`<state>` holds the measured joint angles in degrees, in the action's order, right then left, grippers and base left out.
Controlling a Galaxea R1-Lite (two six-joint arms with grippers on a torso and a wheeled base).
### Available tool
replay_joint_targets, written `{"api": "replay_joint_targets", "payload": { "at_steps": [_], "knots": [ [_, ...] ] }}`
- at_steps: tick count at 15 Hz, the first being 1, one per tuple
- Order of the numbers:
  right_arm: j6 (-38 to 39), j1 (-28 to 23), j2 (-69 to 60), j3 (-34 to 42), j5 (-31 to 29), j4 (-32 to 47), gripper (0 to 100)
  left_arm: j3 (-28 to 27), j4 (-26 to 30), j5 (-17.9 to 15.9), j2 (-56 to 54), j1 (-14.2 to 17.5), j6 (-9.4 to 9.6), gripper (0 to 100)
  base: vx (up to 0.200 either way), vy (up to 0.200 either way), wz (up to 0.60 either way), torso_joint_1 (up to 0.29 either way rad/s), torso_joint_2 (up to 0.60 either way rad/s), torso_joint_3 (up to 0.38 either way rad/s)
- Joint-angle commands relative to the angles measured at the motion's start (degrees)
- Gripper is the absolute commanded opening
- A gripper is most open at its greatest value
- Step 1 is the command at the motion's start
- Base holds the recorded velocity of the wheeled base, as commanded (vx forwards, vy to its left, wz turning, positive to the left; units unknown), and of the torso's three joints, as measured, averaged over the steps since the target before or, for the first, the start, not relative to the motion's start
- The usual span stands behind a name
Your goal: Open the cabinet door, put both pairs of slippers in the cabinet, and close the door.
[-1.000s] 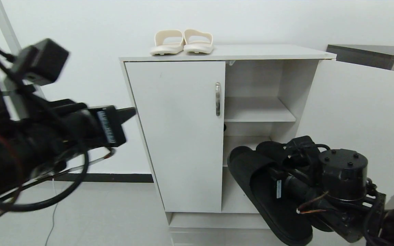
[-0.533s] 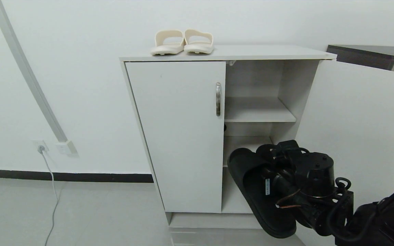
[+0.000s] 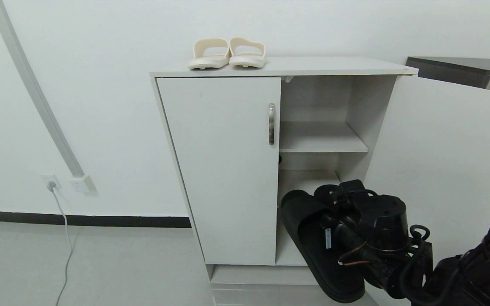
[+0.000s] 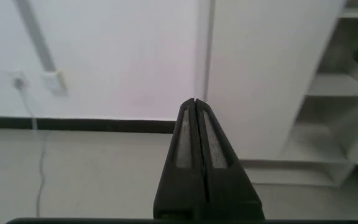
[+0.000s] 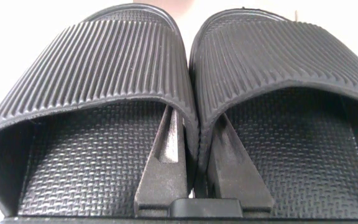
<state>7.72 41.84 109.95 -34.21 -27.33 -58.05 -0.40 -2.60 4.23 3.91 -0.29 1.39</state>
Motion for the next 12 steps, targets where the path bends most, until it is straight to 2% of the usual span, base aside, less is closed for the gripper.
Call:
{"api": "replay_joint_targets", "payload": {
  "at_steps": [1, 2, 4, 9, 11, 12],
  "knots": [
    [0.02, 0.53, 0.0, 0.11, 0.0, -0.04, 0, 0.4, 1.28, -3.18, -3.91, 0.2, 0.72, 0, 0.0, 0.0, 0.0, 0.0, 0.0, 0.0],
    [0.02, 0.88, 0.0, 0.11, 0.0, -0.04, 0, -0.04, 4.09, -6.52, -3.91, 0.2, 0.63, 0, 0.0, 0.0, 0.0, 0.0, 0.0, 0.0],
    [0.02, 0.96, 0.09, 0.11, 0.0, -0.04, 0, 0.23, 2.77, -9.86, -3.91, 0.2, 0.54, 0, 0.0, 0.0, 0.0, 0.0, 0.0, 0.0],
    [-0.07, 0.96, 3.34, -0.6, -1.32, -3.12, 0, 0.23, 2.77, -9.68, -3.91, 0.2, -0.42, 0, 0.0, 0.0, 0.0, 0.0, 0.0, 0.0],
    [0.11, 1.05, 5.63, -2.97, -5.1, -3.3, 0, 0.23, 2.77, -9.59, -3.91, 0.2, -0.34, 0, 0.0, 0.0, 0.0, 0.0, 0.0, 0.0],
    [0.11, 0.96, 8.0, -4.82, -8.79, -3.38, 0, 0.23, 2.77, -9.59, -3.91, 0.2, -0.34, 0, 0.0, 0.0, 0.0, 0.0, 0.0, 0.0]
  ]
}}
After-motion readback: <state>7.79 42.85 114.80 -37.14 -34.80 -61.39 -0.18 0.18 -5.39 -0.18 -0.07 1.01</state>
